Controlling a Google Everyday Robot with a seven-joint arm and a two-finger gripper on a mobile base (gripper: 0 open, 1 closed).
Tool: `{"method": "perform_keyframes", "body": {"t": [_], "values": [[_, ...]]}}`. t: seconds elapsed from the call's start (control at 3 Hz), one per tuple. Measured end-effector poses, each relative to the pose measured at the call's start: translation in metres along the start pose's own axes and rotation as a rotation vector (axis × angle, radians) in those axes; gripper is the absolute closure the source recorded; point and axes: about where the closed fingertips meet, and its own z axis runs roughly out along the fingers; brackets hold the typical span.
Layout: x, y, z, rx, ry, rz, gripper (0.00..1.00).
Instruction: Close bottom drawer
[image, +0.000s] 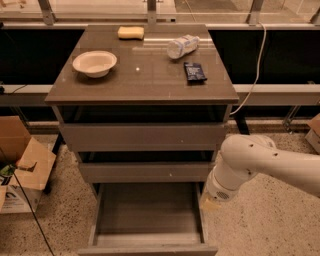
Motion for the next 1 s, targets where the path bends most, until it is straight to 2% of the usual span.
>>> {"method": "perform_keyframes", "body": {"t": [0.33,0.67,1.0], "values": [[0.015,0.000,0.034,-0.035,-0.029,0.046,1.00],[0.016,0.001,0.039,-0.043,-0.031,0.050,1.00],[0.021,0.001,0.058,-0.056,-0.034,0.064,1.00]]}}
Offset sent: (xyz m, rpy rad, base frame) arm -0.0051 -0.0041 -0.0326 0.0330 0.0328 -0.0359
